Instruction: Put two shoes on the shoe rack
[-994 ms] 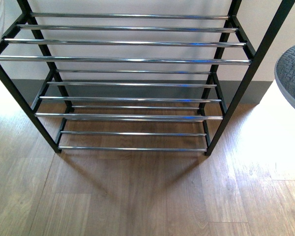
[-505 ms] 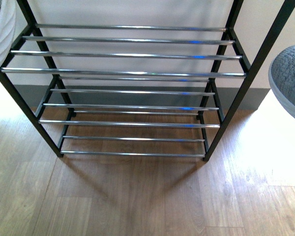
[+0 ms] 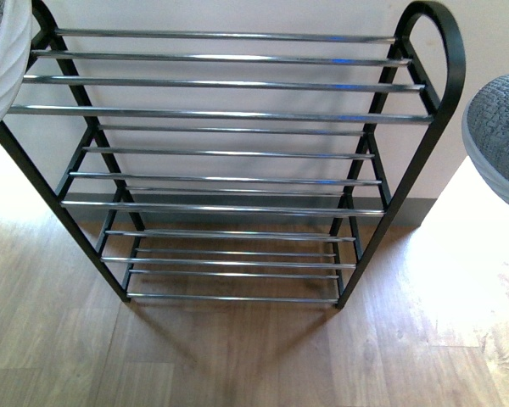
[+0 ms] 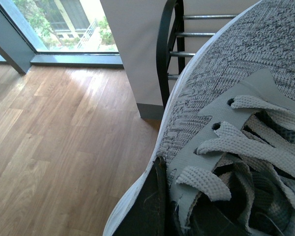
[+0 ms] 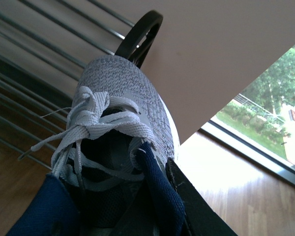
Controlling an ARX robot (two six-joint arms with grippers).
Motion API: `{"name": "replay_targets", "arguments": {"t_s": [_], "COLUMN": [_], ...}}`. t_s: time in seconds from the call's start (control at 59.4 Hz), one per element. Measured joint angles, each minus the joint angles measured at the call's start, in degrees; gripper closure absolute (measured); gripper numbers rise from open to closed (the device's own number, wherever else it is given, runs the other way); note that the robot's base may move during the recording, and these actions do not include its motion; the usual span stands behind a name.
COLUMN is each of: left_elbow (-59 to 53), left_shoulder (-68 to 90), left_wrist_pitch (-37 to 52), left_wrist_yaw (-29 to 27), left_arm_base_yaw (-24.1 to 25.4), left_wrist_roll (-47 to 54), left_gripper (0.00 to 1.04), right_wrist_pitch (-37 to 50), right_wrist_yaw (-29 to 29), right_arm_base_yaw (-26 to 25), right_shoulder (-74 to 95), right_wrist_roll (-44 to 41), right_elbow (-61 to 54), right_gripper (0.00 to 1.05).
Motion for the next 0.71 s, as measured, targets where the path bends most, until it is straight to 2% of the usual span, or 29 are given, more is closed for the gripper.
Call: {"name": "replay_targets", "arguments": {"t_s": [0.236, 0.286, 0.354, 0.455, 0.606, 0.707], "left_elbow": [0.02, 0.02, 0.02, 0.02, 0.02, 0.02], "left_shoulder": [0.02, 0.02, 0.02, 0.02, 0.02, 0.02], "left_wrist_pitch": [0.0, 0.0, 0.0, 0.0, 0.0, 0.0], "left_wrist_yaw": [-0.24, -0.24, -0.22, -0.17, -0.02, -0.02], "left_arm_base_yaw": [0.0, 0.0, 0.0, 0.0, 0.0, 0.0], "left_wrist_roll": [0.0, 0.0, 0.0, 0.0, 0.0, 0.0], "left_gripper": [1.04, 1.04, 1.04, 1.04, 1.04, 1.04], "right_wrist_pitch": [0.09, 4.94, 9.64, 13.66, 17.94, 17.27], "right_wrist_yaw": [-0.31, -3.56, -3.32, 3.54, 12.07, 17.46], "right_arm_base_yaw": [0.0, 0.07, 2.05, 8.15, 14.97, 18.91], "right_shoulder": [0.0, 0.5, 1.99, 7.96, 22.67, 34.29], "right_wrist_roll": [0.04, 5.81, 13.92, 27.78, 38.34, 45.31], "right_elbow": [0.02, -1.01, -0.85, 2.97, 12.17, 21.27], "right_gripper": [1.04, 1.04, 1.04, 1.04, 1.04, 1.04]}}
